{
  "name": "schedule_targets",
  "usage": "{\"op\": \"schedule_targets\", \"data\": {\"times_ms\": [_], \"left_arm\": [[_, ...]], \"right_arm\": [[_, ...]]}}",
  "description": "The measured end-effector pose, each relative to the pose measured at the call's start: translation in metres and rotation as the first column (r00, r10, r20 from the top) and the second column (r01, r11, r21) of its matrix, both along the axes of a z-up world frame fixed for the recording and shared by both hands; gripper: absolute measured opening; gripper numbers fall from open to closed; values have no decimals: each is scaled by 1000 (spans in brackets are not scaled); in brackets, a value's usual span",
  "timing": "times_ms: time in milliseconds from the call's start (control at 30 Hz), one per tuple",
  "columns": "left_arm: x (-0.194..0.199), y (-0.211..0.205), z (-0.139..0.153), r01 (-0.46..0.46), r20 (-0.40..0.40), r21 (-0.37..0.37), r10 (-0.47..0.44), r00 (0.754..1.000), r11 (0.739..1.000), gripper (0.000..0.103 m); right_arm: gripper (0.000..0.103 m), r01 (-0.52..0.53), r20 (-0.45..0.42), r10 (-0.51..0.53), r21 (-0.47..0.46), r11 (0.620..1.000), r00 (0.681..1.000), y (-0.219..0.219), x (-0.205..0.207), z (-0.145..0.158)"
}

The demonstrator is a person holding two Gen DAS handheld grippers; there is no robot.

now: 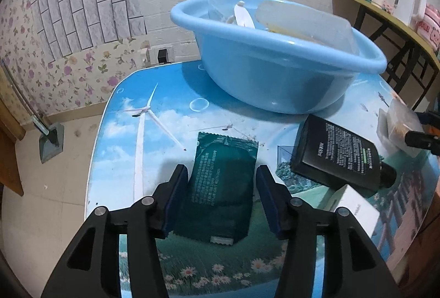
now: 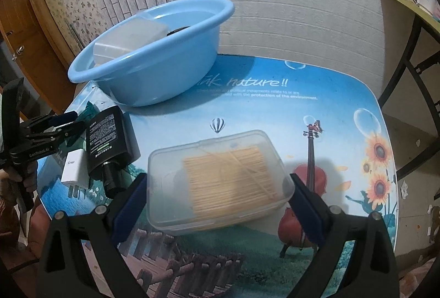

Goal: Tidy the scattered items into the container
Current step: 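Grasp the green sachet with the left gripper while the right grasps the clear toothpick box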

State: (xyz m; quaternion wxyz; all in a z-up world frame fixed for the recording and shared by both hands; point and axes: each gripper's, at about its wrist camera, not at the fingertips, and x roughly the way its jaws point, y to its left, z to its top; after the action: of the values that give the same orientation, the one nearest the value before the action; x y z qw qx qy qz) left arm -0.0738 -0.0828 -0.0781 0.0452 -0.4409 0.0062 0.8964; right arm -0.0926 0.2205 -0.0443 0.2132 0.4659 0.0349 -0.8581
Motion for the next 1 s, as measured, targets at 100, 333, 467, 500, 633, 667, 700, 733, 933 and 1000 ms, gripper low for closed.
{"op": "schedule_targets", "data": {"times_ms": [100, 333, 467, 500, 633, 667, 700, 733, 933, 1000], "left_arm": [[-3, -1, -3, 2, 3, -4, -2, 1000, 1000, 61], [-5, -4, -3, 17, -20, 5, -17, 1000, 1000, 46], [-4, -8, -2, 17, -20, 22, -17, 1000, 1000, 45], [-4, -8, -1, 16, -21, 25, -15, 1000, 1000, 45], [0, -11, 7, 4, -40, 48, -2, 999, 999, 45], [0, -11, 9, 1, -47, 53, 1, 999, 999, 45], [1, -12, 13, -2, -56, 54, 5, 998, 999, 45], [2, -12, 16, -4, -64, 55, 8, 998, 998, 45], [9, -14, 40, -9, -117, 80, 19, 993, 997, 45], [11, -14, 48, -10, -132, 83, 21, 991, 996, 45]], "right_arm": [[98, -4, 3, 4, 2, 1000, 1000, -2, -1, 0], [98, -9, 6, 9, 10, 1000, 1000, -6, -3, 0], [98, -12, 2, 12, 9, 1000, 1000, -7, -4, 2], [98, -13, -1, 13, 8, 1000, 1000, -7, -4, 3], [98, -14, -12, 14, 0, 1000, 1000, -8, -3, 8], [98, -15, -15, 14, -3, 1000, 1000, -8, -3, 9], [98, -15, -18, 14, -6, 1000, 1000, -8, -3, 10], [98, -14, -21, 14, -8, 1000, 1000, -8, -2, 12], [98, -17, -39, 16, -24, 1000, 999, -8, 0, 20], [98, -19, -47, 18, -30, 999, 999, -8, 1, 22]]}}
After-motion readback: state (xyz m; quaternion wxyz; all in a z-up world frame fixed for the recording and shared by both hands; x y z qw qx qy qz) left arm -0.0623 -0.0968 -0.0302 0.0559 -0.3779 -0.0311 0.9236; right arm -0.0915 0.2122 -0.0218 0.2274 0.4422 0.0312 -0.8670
